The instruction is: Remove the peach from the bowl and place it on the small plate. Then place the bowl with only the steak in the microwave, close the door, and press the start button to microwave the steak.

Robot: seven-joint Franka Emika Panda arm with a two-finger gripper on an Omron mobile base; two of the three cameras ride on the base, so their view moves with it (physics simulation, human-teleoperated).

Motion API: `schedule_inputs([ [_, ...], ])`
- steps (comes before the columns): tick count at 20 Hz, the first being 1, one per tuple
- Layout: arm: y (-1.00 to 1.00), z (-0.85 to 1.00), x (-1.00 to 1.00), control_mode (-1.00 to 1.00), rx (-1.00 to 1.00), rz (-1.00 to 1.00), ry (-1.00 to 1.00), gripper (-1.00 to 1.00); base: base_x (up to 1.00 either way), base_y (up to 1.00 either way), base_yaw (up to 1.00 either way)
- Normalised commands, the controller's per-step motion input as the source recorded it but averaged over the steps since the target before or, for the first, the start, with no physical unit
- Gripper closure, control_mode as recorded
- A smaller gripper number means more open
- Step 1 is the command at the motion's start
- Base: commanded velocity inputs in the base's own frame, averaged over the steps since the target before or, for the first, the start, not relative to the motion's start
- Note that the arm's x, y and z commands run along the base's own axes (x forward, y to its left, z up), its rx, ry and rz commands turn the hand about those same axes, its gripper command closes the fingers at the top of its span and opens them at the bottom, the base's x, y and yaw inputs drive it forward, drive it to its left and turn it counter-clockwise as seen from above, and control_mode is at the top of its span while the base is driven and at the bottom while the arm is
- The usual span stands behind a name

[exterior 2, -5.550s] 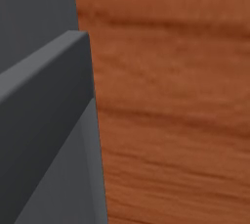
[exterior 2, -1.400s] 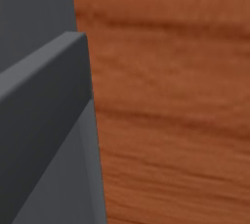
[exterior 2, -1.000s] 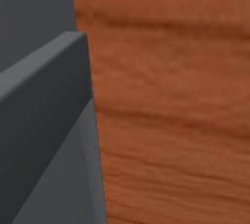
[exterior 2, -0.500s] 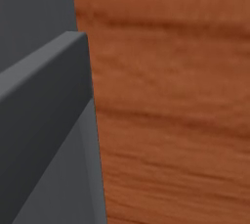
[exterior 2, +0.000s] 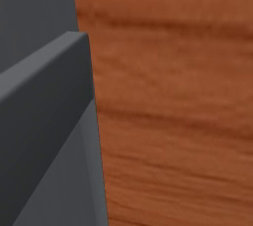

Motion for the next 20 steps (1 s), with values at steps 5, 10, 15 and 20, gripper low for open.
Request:
schedule_inputs([
  [5,0.0,-0.33,0.13,-1.0,0.0,0.1,0.0,-1.0,0.0,0.0,0.0],
  [10,-0.07,-0.13,0.04,-1.0,0.0,0.08,-0.01,1.0,0.0,0.0,0.0],
  [15,-0.32,0.0,0.0,-1.0,0.0,0.04,-0.05,1.0,0.0,0.0,0.0],
  [20,-0.14,0.0,-0.48,-1.0,0.0,0.12,-0.1,1.0,0.0,0.0,0.0],
])
